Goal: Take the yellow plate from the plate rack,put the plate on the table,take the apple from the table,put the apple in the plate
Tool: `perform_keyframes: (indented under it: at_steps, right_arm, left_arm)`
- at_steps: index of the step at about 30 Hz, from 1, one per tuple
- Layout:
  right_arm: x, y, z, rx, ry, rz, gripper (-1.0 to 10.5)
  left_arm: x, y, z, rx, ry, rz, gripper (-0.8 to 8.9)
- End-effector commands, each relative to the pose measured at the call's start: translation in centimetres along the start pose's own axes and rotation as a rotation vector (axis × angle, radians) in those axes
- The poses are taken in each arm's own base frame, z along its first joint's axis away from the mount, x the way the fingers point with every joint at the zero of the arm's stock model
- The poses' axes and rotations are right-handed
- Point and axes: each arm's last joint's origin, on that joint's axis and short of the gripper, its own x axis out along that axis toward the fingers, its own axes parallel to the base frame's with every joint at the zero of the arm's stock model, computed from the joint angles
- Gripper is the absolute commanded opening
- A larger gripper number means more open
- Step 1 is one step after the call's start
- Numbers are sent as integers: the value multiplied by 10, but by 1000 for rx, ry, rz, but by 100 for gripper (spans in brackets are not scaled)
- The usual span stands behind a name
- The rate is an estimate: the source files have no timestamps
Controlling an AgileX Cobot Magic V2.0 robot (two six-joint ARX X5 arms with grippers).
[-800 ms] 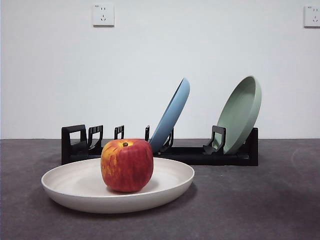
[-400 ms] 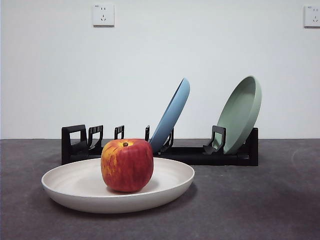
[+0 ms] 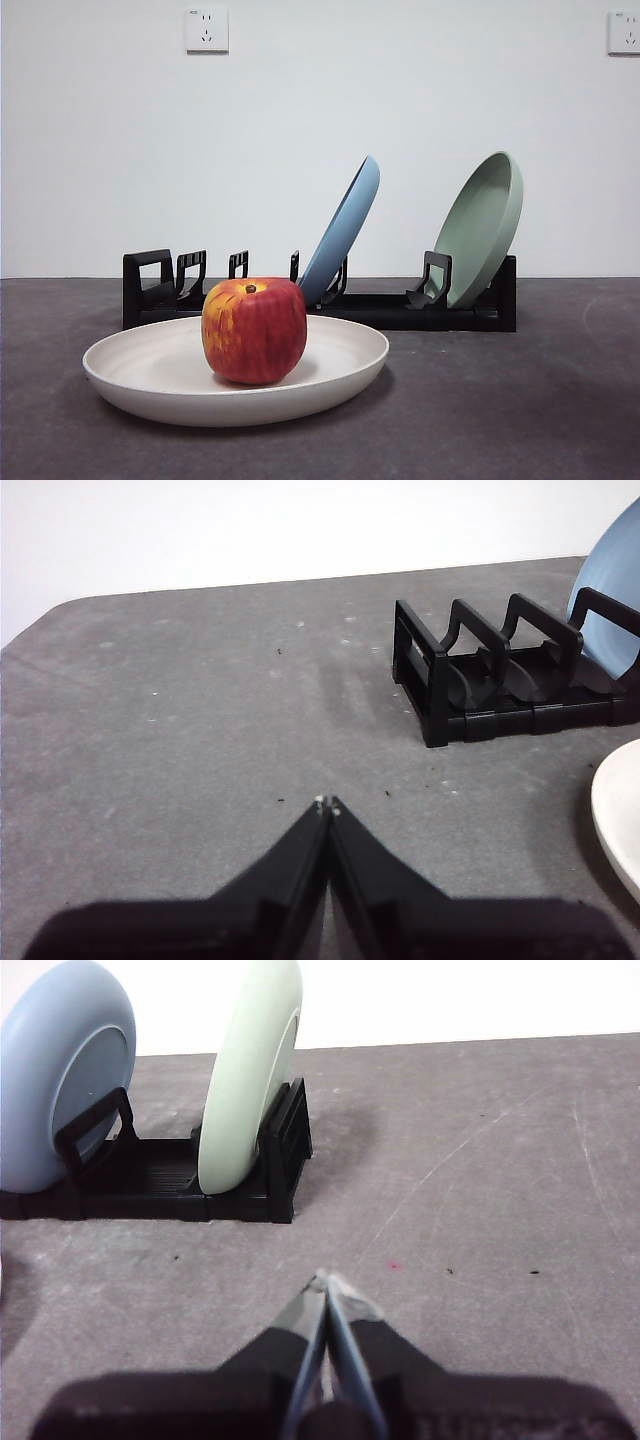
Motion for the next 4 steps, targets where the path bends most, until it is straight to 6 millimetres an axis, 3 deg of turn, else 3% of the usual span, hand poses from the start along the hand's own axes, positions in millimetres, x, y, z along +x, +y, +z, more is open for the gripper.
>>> perform_keyframes:
  at_steps: [1, 4]
  right_arm:
    - [2, 0, -5, 9, 13, -3, 1]
    - [2, 0, -5, 9, 13, -3, 1]
  left_arm:
    - [1, 0, -4, 9, 8, -3, -3]
    - [1, 0, -4, 9, 8, -3, -3]
